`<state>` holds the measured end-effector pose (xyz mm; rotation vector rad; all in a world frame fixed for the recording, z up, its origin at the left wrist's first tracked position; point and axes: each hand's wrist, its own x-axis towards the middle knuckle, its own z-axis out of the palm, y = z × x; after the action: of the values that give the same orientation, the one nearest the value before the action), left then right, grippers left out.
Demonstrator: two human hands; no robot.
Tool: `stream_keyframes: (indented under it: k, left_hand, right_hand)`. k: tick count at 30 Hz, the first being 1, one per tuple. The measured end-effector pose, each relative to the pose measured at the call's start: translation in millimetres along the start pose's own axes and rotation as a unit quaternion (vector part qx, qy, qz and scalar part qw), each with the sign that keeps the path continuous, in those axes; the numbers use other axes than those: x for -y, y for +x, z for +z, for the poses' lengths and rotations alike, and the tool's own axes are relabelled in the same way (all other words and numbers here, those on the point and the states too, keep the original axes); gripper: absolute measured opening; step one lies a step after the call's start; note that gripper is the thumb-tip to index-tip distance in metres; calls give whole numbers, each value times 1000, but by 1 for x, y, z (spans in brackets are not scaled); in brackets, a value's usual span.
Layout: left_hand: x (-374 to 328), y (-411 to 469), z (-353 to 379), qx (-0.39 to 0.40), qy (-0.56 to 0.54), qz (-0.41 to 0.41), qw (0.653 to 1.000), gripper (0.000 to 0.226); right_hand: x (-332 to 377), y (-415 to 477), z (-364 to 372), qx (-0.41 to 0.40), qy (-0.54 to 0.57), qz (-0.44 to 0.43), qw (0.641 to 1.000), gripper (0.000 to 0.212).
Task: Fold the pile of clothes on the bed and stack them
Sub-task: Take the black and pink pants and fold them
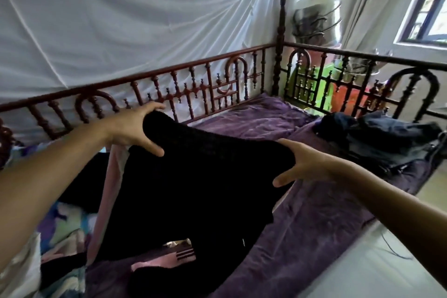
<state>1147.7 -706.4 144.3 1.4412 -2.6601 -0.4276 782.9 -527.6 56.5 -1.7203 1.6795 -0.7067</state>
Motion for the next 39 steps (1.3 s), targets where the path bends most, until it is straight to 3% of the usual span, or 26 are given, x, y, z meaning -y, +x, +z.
stream_keyframes:
  k: [1, 4, 5, 7, 10, 14, 18, 29, 34, 39]
  left_hand:
    - [-9, 19, 9, 10, 10, 17, 1000, 105]
    - [-34, 87, 41, 8, -30, 89, 996, 31]
    - [-42, 112, 54, 3, -56, 96, 994, 19]
    - [-58, 164, 80, 3, -108, 96, 989, 20]
    - [-85, 241, 117, 36, -172, 104, 979, 6]
    - [-128, 331, 163, 1, -190, 106, 976, 13]
    - [-187, 396, 212, -37, -205, 85, 974, 13]
    - [-314, 538, 336, -72, -185, -35, 979, 25]
    - [-363, 617, 415, -53, -188, -80, 978, 24]
    - [-400, 672, 490, -20, -213, -127, 969, 21]
  right_hand:
    - [-18, 1, 0, -17, -43, 8, 999, 70]
    - [-75, 4, -1, -130, -73, 34, 988, 34]
    - [-94, 5, -2, -171, -61, 52, 982, 26]
    - [-130, 8, -11, -207, -26, 98, 973, 22]
    - [-179, 7, -36, -178, 65, 150, 970, 22]
    - [-230, 2, -86, -220, 216, 181, 934, 18]
    - [-278, 10, -119, -247, 251, 233, 906, 22]
    - [-521, 95, -157, -329, 141, 363, 860, 16]
    - [-642, 140, -175, -289, 101, 438, 845, 21]
    - [-726, 157, -188, -236, 48, 508, 827, 44]
